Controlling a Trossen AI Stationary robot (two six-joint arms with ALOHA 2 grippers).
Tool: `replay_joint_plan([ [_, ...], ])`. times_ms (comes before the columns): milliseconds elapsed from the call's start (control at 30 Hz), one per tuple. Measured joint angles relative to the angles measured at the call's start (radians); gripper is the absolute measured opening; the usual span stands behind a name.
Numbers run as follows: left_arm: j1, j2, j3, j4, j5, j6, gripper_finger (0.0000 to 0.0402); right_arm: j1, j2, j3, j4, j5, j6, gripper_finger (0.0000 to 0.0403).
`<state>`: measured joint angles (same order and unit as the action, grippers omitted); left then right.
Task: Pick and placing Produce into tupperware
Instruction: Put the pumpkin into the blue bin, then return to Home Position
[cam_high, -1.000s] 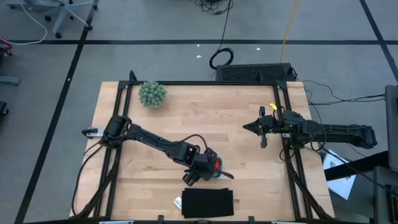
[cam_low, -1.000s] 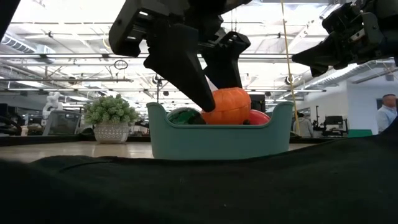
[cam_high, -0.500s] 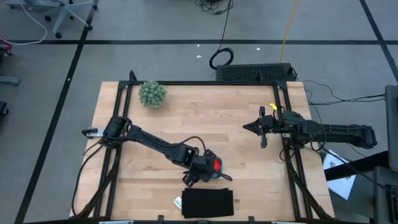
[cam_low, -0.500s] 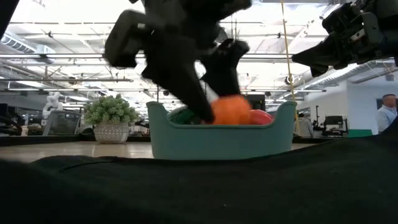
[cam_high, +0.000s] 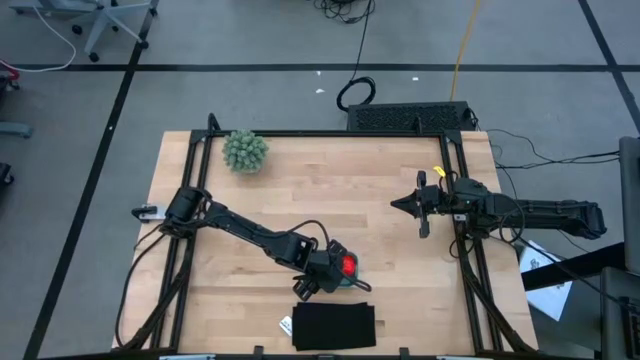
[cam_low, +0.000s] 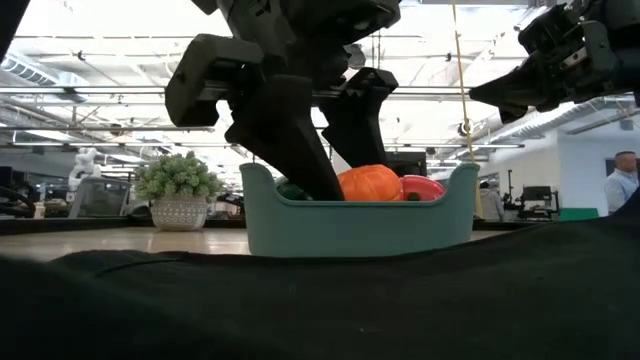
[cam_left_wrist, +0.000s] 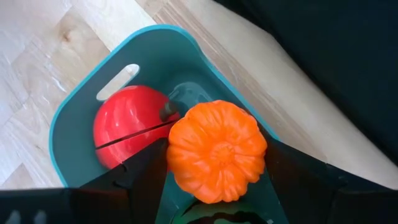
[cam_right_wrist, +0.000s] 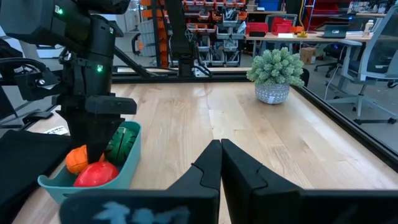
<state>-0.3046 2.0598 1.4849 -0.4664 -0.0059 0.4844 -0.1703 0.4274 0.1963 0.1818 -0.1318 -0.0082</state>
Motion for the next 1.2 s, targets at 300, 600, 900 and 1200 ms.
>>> replay_joint_plan([
  [300, 0.004, 0.000, 0.000, -0.002, 0.005, -0.020, 0.0278, 0.000, 0.000, 0.000, 0.000, 0.000, 0.000, 0.0000],
  [600, 0.005, 0.002, 0.020, -0.036, 0.005, -0.018, 0.0329, 0.000, 0.000, 0.000, 0.000, 0.000, 0.000, 0.0000],
  [900, 0.000, 0.002, 0.174, -0.222, 0.004, -0.002, 0.0313, 0.000, 0.000, 0.000, 0.000, 0.000, 0.000, 0.0000],
  [1200, 0.031, 0.002, 0.289, -0.469, -0.096, 0.003, 0.0205, 0.000, 0.000, 0.000, -0.015, 0.000, 0.000, 0.0000],
])
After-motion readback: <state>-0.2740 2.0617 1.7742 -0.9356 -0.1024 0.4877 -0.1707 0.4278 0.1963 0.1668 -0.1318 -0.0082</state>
